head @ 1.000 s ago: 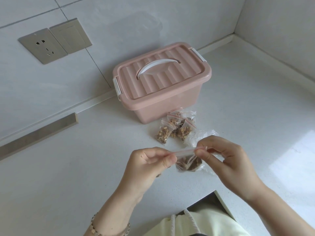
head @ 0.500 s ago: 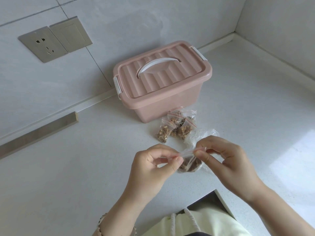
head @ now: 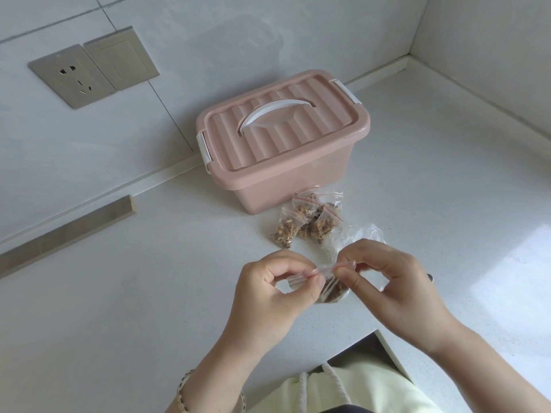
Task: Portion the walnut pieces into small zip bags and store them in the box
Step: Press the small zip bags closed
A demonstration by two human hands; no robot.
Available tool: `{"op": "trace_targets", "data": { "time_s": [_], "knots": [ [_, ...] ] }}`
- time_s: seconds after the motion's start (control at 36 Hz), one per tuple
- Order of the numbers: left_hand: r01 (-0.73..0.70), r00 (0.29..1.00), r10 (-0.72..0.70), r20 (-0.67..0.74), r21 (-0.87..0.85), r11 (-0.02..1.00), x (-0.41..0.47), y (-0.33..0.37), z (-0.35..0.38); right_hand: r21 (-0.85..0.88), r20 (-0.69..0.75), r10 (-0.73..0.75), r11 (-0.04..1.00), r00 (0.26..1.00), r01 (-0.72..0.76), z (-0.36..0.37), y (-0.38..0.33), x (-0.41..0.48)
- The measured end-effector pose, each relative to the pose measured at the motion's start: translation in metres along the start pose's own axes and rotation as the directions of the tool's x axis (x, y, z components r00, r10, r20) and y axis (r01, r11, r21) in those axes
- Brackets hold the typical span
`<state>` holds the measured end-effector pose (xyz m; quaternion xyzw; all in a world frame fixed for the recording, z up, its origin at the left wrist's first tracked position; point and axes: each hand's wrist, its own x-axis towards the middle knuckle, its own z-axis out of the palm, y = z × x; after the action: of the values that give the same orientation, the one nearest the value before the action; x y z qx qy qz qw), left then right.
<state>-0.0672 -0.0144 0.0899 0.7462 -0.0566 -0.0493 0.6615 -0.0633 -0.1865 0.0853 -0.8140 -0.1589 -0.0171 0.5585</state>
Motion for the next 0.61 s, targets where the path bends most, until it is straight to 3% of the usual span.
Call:
{"op": "trace_targets", "data": {
  "time_s": [0.31, 0.47, 0.61],
  "knots": [
    [0.028, 0.997, -0.047, 0.062, 0.283, 0.959, -0.007, 0.003, -0.007, -0.143, 0.168, 0.001, 0.989, 0.986, 0.024, 0.003, 0.003, -0.002],
    [0.06, 0.997, -0.072, 0.022, 0.344, 0.937, -0.006, 0.0, -0.011, -0.301, 0.175, -0.043, 0.949, 0.984, 0.095, 0.007, 0.009, -0.001],
    [0.104, 0.994, -0.091, -0.055, 0.338, 0.936, -0.001, -0.008, -0.017, -0.351, 0.129, -0.021, 0.934, 0.991, 0.065, 0.006, 0.022, 0.005]
  ]
}}
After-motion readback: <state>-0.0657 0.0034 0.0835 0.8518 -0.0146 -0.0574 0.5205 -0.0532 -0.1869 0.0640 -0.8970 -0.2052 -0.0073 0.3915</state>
